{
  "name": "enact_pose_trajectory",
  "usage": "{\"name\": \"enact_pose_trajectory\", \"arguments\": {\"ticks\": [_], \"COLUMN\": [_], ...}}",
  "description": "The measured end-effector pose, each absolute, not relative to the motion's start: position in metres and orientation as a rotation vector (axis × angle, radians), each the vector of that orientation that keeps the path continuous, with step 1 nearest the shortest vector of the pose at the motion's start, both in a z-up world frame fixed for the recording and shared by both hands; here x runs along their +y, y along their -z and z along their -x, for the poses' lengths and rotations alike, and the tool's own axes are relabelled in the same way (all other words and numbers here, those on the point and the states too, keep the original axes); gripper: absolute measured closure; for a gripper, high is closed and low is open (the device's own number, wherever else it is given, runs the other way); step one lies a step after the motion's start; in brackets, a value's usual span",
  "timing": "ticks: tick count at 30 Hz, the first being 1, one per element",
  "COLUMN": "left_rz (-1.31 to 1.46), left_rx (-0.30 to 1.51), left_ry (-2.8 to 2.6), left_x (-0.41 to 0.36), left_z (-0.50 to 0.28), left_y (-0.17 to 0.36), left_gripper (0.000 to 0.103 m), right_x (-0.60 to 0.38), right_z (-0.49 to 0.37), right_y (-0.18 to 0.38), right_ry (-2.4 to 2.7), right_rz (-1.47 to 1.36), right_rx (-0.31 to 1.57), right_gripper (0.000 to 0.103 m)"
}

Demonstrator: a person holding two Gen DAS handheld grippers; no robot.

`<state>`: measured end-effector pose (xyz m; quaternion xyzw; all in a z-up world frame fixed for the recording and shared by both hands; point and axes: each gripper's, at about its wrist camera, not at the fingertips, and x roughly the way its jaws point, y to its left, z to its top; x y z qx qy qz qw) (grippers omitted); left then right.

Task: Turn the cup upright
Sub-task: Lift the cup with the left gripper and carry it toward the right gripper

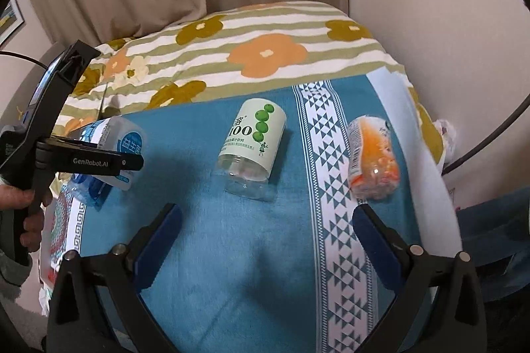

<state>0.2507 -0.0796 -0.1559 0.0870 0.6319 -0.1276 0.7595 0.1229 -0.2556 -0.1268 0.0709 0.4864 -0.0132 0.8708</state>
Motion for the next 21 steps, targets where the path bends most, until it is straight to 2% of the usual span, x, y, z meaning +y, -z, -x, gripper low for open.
{"name": "enact_pose_trajectory", "arguments": {"ticks": [7,21], "left_rz": [-0.126,-0.051], "left_rx": [1.401,1.501], "left_ry": [0.268,0.207], "left_x": [-0.096,-0.115], "left_z": [-0.2,-0.154], "left_y": [0.157,0.218], "left_gripper": [0.038,0.038], "right_x": [-0.272,-0.286], "right_z": [-0.101,-0.067], "right_y": [0.118,0.145], "right_ry": [-0.036,-0.111], "right_rz": [-0.139,-0.15], "right_rx": [0.992,1.058], "right_gripper": [0.0,0.0]}}
